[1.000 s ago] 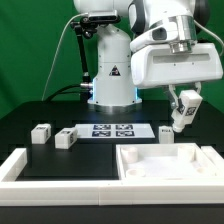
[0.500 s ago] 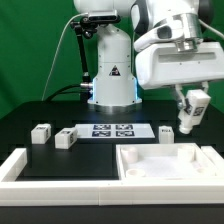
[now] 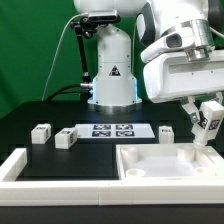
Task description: Assemble one leg
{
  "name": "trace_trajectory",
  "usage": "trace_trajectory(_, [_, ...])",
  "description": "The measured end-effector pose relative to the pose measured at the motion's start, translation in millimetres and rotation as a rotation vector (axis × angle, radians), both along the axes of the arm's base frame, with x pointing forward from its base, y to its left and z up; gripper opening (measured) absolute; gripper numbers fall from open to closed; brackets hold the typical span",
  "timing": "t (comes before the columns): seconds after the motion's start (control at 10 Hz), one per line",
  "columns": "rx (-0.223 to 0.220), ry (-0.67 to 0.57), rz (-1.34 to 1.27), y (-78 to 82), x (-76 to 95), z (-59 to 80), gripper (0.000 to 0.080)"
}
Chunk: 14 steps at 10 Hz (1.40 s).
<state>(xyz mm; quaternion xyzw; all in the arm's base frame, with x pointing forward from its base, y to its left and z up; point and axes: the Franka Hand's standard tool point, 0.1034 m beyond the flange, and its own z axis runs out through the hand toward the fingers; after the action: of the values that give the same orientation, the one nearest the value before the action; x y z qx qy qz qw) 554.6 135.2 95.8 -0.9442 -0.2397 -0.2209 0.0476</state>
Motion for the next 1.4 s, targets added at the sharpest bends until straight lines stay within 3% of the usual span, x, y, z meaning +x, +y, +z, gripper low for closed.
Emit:
trace_trajectory(0.2, [0.026,0.015,-0.062,-0.3,2.1,1.2,0.029])
trace_trajectory(0.5, [0.068,-0.003,-0.125,7.3,23.7,9.6,0.029])
trace_trajectory(0.7, [0.072,-0.035,-0.127,4.2,20.3,6.4,0.029])
trace_trajectory(0.8, [0.073,-0.06,-0.126,2.7,22.3,7.9,0.029])
trace_trajectory(0.9, [0.089,-0.181,-0.132,-4.7,26.0,9.8,0.029])
trace_trajectory(1.0, [0.077,-0.12,-0.117,-9.4,16.1,-12.7,0.029])
trace_trajectory(1.4, [0.078,-0.102,-0.111,-8.1,36.7,-14.4,0.029])
